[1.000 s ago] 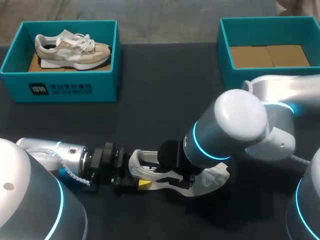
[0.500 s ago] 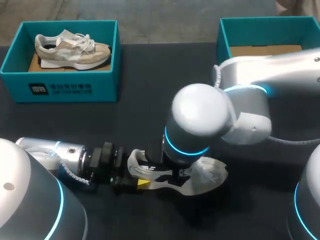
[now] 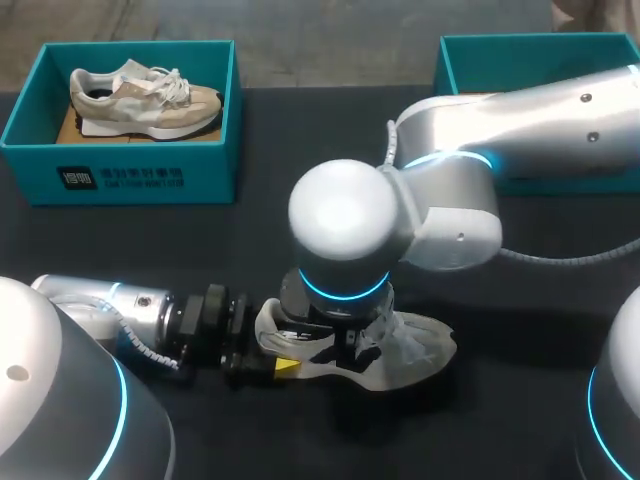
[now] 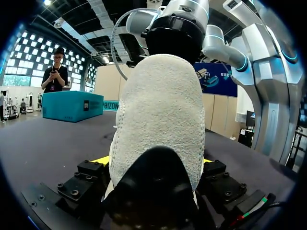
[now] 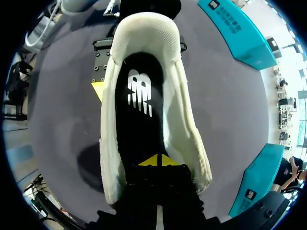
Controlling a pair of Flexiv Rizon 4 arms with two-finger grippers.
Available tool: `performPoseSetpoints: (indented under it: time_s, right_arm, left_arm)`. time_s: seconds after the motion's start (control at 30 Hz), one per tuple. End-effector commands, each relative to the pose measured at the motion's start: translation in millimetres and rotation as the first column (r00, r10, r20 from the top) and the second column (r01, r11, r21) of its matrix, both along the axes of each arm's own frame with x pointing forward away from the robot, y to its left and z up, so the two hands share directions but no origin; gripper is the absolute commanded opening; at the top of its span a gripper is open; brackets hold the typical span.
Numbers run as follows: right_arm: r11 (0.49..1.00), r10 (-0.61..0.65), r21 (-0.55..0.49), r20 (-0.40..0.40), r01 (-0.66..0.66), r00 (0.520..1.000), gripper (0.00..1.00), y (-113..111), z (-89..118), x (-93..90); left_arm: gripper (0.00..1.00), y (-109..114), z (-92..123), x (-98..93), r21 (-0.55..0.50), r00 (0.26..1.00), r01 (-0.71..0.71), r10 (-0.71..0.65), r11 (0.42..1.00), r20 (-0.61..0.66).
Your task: Take the shoe out of the shoebox, open the shoe tongue, remove and reinsert the insole, then place the shoe into the shoebox
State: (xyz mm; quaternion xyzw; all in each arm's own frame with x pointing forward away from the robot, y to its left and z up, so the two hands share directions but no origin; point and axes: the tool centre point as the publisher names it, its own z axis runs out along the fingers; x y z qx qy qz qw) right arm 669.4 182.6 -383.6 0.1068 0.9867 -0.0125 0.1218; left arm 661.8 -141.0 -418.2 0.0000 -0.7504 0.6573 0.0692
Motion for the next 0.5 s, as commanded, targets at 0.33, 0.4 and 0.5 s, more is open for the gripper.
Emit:
performPoseSetpoints:
  time_s: [0.33,0.4,0.5]
  right_arm:
    - [0.999,-0.032,-0.018,0.036,0.032,0.999,0.13,2.5,-16.9,5.5]
    - [0.999,-0.033,-0.017,0.039,0.033,0.999,0.16,2.3,-17.7,6.5]
    - [0.999,-0.043,-0.020,0.035,0.044,0.998,0.22,1.3,-19.1,6.7]
  left_arm:
    - [0.00,-0.5,-0.2,0.9,0.000,1.000,0.001,-0.001,1.000,0.000]
    - [0.00,-0.5,-0.2,0.9,0.000,1.000,0.001,-0.001,1.000,0.000]
    - [0.00,-0.5,-0.2,0.9,0.000,1.000,0.001,-0.001,1.000,0.000]
